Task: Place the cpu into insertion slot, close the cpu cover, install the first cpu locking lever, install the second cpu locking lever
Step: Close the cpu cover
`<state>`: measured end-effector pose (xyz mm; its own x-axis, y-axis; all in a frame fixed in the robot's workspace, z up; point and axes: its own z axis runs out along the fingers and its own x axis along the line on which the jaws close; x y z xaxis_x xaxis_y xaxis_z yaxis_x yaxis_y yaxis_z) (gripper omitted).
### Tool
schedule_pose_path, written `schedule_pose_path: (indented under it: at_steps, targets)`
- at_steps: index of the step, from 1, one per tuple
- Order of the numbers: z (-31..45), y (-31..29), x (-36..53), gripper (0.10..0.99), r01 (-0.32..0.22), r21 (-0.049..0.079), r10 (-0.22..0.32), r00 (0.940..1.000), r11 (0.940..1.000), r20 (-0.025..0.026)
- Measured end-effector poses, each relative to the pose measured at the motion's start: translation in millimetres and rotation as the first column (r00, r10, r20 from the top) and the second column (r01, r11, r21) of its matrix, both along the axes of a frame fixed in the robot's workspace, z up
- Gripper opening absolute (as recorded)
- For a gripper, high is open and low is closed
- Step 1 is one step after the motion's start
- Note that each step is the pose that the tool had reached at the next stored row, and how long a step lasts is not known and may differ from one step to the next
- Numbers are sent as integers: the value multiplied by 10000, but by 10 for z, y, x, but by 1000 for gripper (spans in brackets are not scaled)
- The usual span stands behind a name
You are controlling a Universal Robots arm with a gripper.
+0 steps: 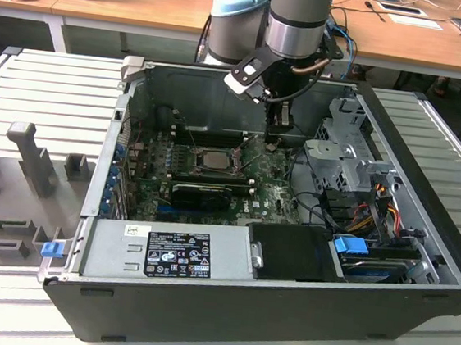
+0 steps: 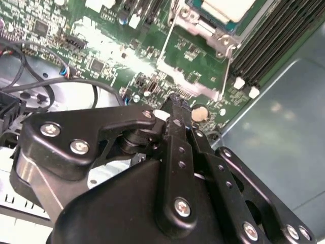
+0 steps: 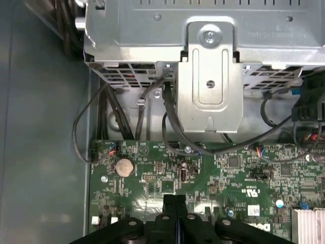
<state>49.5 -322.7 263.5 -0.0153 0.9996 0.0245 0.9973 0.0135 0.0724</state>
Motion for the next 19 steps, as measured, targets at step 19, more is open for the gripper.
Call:
schedule_pose_path:
  at_steps: [19]
  targets:
    - [-93, -1, -67, 106, -119, 2, 119, 9983, 9999, -562]
